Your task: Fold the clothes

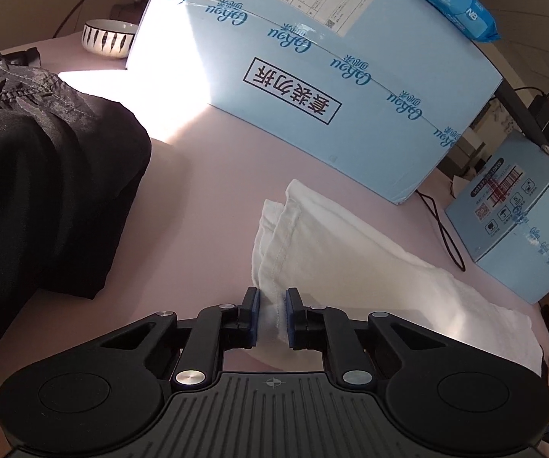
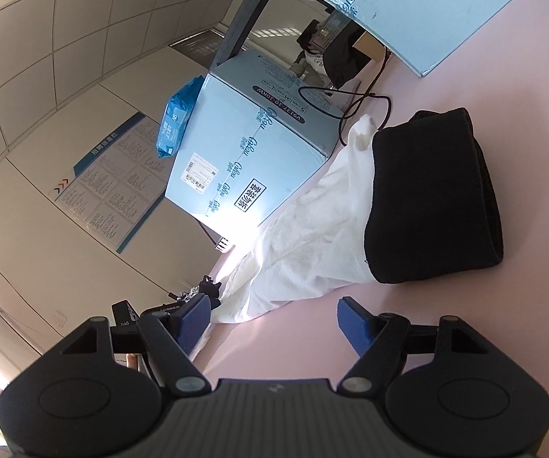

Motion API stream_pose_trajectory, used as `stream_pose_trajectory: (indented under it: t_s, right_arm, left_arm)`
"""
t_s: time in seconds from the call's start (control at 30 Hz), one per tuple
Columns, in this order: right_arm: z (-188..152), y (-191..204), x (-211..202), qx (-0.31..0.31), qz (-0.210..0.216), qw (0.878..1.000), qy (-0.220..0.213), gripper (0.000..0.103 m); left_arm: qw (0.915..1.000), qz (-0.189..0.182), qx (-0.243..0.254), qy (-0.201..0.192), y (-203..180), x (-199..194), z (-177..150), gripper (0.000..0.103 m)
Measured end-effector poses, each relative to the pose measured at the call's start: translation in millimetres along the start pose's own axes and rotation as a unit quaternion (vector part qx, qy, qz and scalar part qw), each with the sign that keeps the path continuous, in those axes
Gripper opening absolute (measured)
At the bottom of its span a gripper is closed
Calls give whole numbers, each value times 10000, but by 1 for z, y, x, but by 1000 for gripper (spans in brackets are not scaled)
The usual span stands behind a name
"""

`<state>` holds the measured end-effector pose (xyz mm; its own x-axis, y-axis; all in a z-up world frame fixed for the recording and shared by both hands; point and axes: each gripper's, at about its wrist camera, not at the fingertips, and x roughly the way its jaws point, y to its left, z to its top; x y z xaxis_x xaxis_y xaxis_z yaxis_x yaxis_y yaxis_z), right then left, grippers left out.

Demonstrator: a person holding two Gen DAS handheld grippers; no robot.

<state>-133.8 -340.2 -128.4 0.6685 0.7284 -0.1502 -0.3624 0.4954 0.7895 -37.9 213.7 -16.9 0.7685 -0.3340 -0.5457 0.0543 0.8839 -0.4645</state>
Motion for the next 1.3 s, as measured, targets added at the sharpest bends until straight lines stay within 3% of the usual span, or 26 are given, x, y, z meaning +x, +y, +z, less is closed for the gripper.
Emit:
stream_pose_trajectory:
  t_s: [0.23,0.33,0.43,0.5,0.53,0.57,0.6,0.7,0.77,0.8,0.87,0.97,1.17,1.27,1.3]
  right_arm:
    - [-2,0,-1,-39,53,10000,-9,75]
    - [-2,1,0,-83,48,10000,-9,76]
    - [-3,1,0,-74,72,9999,-15,76]
    - [-3,0,-1,-75,72,9999,-14,76]
    - [-3,1,-1,-80,64,9999,-12,76]
    - [-4,2,-2,-84,30,10000,-12,76]
    - [-5,4,-3,-67,-36,10000,-32,76]
    - [-14,12,-13,424,-512,9968,-441,75]
    - [-20,18,-23,1201,-1260,9814,-815,65]
    - [-22,21,-27,1570,-1582,9702,-945,66]
    - [-24,24,-31,2172,-1728,9533,-1191,81]
    - [-25,22,-26,2734,-1879,9274,-1731,85]
    - [-18,14,-6,3079,-2309,8790,-2813,85]
    - [-12,12,4,2988,-2502,8679,-3080,84]
    - [-10,10,6,2919,-2562,8669,-3125,78]
  left_arm:
    - [9984,-159,218,-505,-23,-39,-4,3]
    - [9992,-107,57,-386,-15,-46,-11,4]
    - [9998,201,-39,-80,-1,-34,-23,7]
    - [9997,133,-138,-153,5,-34,-25,10]
    - [9996,133,-187,-152,5,-35,-23,13]
    - [9993,187,-237,-218,3,-38,-19,22]
    - [9986,208,-258,-414,0,-45,-16,37]
    - [9928,-55,-114,-1188,-16,-67,-12,58]
    - [9896,-349,207,-1383,-37,-72,-12,65]
    - [9894,-494,371,-1316,-48,-69,-13,68]
    - [9898,-786,583,-1037,-66,-59,-11,69]
    - [9894,-1227,621,-461,-85,-27,-8,69]
    - [9889,-1485,61,-67,-69,12,-19,69]
    - [9869,-1602,-159,-116,-57,10,-19,69]
    - [9867,-1609,-162,-155,-55,8,-20,69]
